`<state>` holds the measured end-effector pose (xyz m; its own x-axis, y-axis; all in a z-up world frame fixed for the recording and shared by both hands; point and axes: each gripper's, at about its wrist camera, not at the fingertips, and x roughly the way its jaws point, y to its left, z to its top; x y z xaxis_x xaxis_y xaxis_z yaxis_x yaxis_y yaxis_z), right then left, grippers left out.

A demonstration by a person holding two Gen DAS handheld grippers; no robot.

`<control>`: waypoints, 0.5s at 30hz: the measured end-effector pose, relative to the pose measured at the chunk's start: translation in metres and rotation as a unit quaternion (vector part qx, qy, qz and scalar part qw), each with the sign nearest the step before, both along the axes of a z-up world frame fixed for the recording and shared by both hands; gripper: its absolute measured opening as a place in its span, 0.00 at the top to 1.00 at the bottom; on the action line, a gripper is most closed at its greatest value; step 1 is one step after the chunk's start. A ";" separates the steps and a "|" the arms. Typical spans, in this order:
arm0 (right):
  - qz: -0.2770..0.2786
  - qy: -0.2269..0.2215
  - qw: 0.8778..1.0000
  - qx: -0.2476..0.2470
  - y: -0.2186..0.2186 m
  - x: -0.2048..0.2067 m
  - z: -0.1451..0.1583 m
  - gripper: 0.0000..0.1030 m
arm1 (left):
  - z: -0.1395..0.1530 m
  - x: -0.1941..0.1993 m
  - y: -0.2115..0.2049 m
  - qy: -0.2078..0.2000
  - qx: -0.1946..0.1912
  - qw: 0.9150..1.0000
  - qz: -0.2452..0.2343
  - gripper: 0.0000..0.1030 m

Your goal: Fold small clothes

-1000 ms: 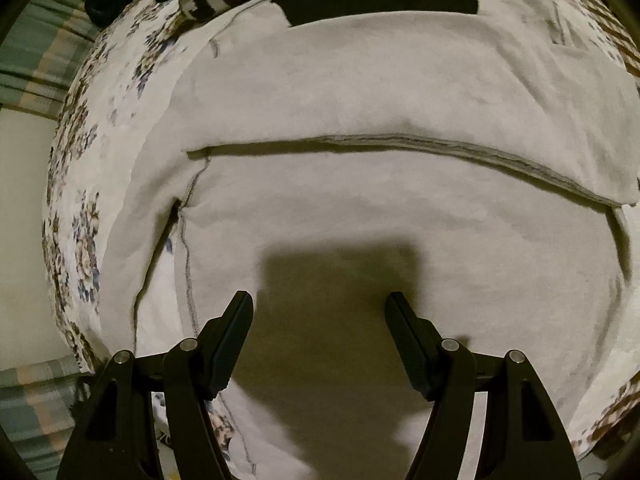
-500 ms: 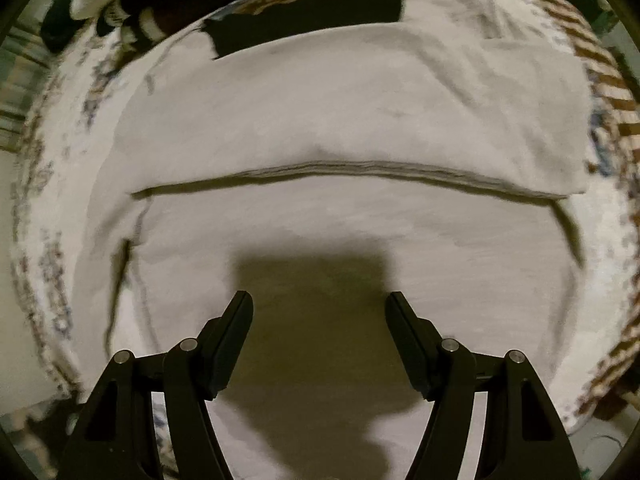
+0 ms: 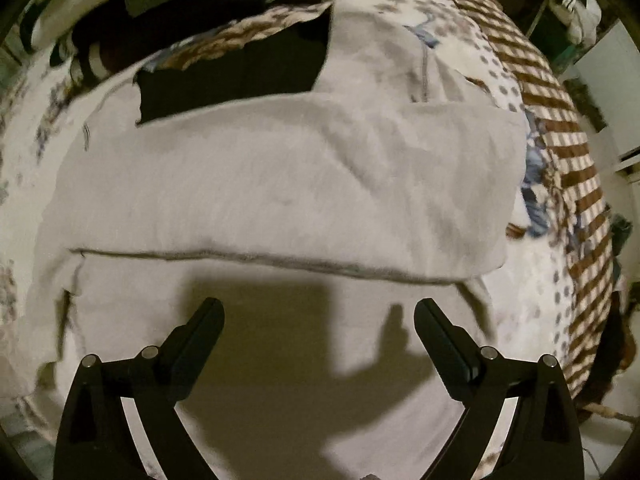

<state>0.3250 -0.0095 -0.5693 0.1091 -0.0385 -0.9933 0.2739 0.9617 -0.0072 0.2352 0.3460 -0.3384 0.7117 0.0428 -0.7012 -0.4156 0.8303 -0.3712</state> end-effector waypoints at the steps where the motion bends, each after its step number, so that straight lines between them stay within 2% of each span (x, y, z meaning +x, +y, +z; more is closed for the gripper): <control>1: -0.002 -0.003 1.000 0.007 -0.008 0.000 0.003 0.05 | 0.006 0.010 -0.020 -0.002 0.000 1.000 -0.019 0.95; 5: -0.012 -0.016 1.000 0.021 -0.050 -0.008 0.016 0.05 | 0.022 0.048 -0.106 -0.011 -0.008 0.996 -0.089 0.95; 8: -0.034 -0.017 0.999 0.034 -0.088 -0.022 0.019 0.05 | 0.030 0.075 -0.180 -0.022 -0.004 0.989 -0.149 0.95; 11: -0.063 -0.014 0.997 0.041 -0.130 -0.038 0.017 0.05 | 0.027 0.093 -0.252 -0.028 0.000 0.978 -0.206 0.95; 15: -0.101 -0.007 0.994 0.044 -0.183 -0.065 0.012 0.05 | 0.004 0.107 -0.347 -0.011 0.002 0.961 -0.277 0.95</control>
